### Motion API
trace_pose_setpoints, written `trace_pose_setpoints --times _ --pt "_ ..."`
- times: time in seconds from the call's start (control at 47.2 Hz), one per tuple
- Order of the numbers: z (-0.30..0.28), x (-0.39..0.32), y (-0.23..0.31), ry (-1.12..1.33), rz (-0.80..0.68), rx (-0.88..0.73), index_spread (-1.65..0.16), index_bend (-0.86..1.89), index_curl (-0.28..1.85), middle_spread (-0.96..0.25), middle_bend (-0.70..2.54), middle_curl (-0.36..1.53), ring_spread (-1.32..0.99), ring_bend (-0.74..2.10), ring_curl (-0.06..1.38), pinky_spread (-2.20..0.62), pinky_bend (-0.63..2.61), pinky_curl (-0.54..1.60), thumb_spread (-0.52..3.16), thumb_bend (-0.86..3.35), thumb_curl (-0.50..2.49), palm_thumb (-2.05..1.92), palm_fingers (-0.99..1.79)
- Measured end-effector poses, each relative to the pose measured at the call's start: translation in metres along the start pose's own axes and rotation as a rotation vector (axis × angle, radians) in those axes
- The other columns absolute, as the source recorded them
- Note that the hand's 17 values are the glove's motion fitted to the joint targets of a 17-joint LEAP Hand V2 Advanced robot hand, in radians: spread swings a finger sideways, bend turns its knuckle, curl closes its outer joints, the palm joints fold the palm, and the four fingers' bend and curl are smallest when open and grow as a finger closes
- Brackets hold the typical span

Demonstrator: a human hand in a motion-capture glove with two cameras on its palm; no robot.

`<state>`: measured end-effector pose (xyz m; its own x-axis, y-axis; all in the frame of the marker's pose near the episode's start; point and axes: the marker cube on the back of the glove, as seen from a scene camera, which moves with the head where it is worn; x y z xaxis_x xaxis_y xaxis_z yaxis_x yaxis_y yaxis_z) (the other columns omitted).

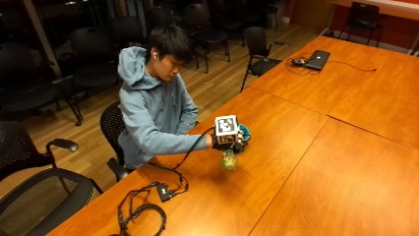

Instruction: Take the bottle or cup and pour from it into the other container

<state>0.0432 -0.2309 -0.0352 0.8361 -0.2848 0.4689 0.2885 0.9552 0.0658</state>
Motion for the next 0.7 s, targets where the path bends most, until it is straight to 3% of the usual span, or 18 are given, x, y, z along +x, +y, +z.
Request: trace_pose_setpoints --times 0.085,0.212,0.297,0.467,0.573,0.7 --pt "-0.011 -0.017 -0.022 0.269 0.001 0.018 -0.12 0.16 0.40 -0.05 0.30 0.47 -0.17 0.47 0.41 -0.18 0.46 0.32 0.27 -0.04 0.64 1.05 1.15" --pt "0.056 -0.068 -0.045 0.713 0.033 -0.107 -0.12 0.16 0.40 -0.05 0.29 0.48 -0.17 0.46 0.42 -0.18 0.45 0.33 0.26 -0.04 0.65 1.05 1.15" --pt "0.072 -0.088 -0.056 0.991 0.142 -0.142 -0.12 0.16 0.40 -0.05 0.28 0.48 -0.17 0.45 0.43 -0.18 0.45 0.34 0.25 -0.04 0.66 1.04 1.15" --pt "0.139 -0.156 -0.086 1.066 0.221 -0.162 -0.12 0.16 0.41 -0.06 0.27 0.48 -0.17 0.44 0.43 -0.18 0.45 0.35 0.25 -0.04 0.67 1.04 1.15" --pt "0.140 -0.154 -0.081 1.353 0.000 -0.350 -0.12 0.15 0.41 -0.06 0.27 0.49 -0.18 0.43 0.44 -0.18 0.44 0.36 0.26 -0.04 0.67 1.03 1.15" --pt "0.161 -0.167 -0.089 1.426 -0.001 -0.376 -0.12 0.15 0.41 -0.06 0.26 0.49 -0.18 0.43 0.44 -0.19 0.44 0.36 0.26 -0.04 0.68 1.03 1.16"
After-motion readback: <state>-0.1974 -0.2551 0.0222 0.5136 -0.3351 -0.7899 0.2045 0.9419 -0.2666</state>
